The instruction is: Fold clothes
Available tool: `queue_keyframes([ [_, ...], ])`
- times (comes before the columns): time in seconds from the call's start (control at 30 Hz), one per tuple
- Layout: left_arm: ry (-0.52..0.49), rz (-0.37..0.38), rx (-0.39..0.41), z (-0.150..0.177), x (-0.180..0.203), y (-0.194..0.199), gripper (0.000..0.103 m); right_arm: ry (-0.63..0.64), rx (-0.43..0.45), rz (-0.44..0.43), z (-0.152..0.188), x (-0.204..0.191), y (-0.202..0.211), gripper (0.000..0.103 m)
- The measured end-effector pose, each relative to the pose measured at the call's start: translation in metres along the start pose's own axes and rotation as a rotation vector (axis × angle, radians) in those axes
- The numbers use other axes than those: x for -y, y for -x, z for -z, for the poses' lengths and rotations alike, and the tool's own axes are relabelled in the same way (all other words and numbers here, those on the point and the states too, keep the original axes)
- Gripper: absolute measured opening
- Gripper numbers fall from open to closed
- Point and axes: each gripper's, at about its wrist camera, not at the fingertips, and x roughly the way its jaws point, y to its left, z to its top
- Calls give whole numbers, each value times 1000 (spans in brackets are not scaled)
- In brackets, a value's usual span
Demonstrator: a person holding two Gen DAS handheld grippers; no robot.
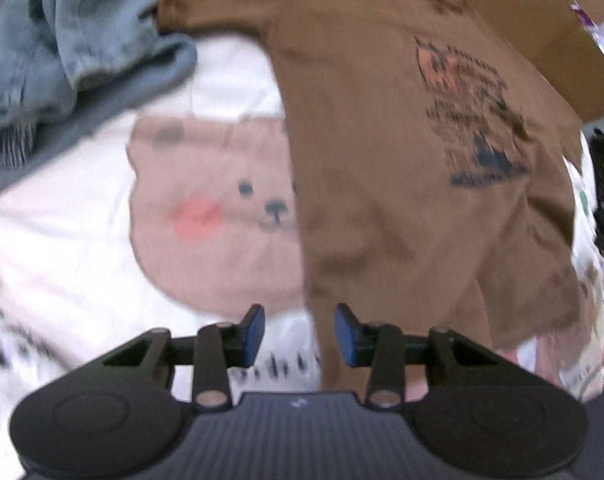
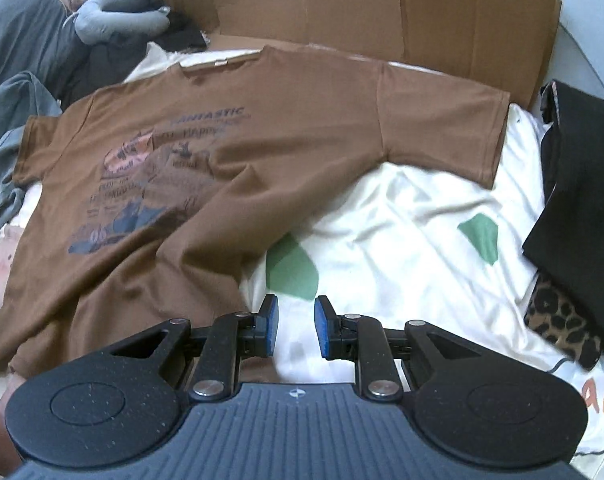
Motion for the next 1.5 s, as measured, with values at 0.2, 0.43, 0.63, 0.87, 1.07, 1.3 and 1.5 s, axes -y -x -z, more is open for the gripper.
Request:
queue_keyframes([
  [0.2,-116,27,-162,36,11,-7,40,-31,-58,7,13,11,-4,21],
  [0.43,-215,7,-240,64,13,-19,42,-79,-111,36,30,27,-3,21],
  [0.63,-231,6,-224,69,20,-37,42,-82,-149,62,40,39,0,21],
  [0.87,-132,68,-185,60,7,-36,9,-83,-218,28,60,46,-1,21],
  [1.07,-113,53,-133,43,2,-20,7,-97,-236,-39,71,45,7,21],
  [1.3,-95,20,-122,25,-1,-7,5,-77,-244,-132,73,36,3,21],
  [1.5,-61,-46,-92,4,-2,-2,4,-91,-245,-154,75,37,-11,21],
])
